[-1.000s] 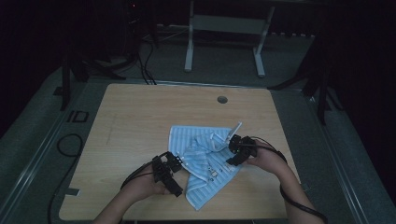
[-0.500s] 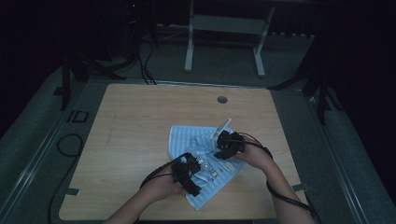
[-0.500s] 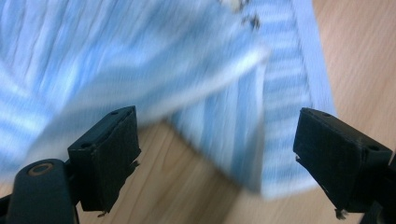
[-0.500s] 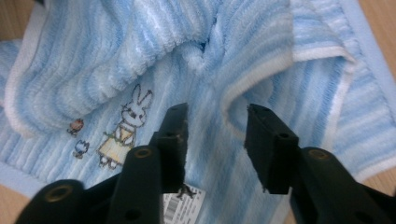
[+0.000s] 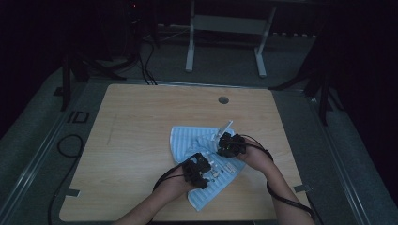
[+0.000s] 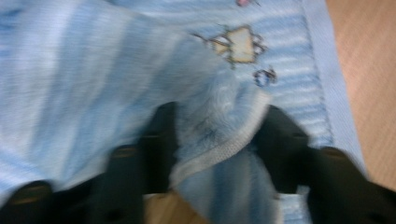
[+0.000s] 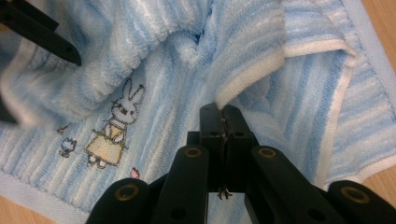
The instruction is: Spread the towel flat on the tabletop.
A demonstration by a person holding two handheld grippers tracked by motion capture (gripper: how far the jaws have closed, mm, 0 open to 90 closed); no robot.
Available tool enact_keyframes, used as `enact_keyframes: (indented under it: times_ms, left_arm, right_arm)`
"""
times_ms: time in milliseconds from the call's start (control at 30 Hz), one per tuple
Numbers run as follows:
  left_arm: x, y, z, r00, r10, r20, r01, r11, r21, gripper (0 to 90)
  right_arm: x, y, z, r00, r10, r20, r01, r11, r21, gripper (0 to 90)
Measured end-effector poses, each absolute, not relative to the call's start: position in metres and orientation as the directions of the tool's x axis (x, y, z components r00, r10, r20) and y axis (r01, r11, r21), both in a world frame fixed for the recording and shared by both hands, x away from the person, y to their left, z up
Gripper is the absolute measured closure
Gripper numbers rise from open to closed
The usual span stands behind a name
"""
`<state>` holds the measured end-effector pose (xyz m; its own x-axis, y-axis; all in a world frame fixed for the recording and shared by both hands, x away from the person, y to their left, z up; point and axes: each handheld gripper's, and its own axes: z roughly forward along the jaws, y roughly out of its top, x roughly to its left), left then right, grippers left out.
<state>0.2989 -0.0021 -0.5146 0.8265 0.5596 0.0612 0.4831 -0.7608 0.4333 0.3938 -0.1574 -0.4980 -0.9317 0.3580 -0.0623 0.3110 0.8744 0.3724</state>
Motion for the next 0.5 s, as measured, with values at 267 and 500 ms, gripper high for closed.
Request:
enact_keyframes:
  times_ms: [267, 500]
  left_arm:
    - [0.295, 0.018, -0.486, 0.809, 0.582, 0.087, 0.467, -0.725, 0.507, 84.5]
    - [0.293, 0.056, -0.463, 0.771, 0.629, 0.095, 0.484, -0.678, 0.553, 85.3]
  right_arm:
    - [0.39, -0.163, -0.49, -0.929, 0.363, -0.077, 0.302, 0.861, 0.41, 88.9]
    - [0.383, -0.18, -0.471, -0.913, 0.393, -0.112, 0.306, 0.839, 0.45, 89.0]
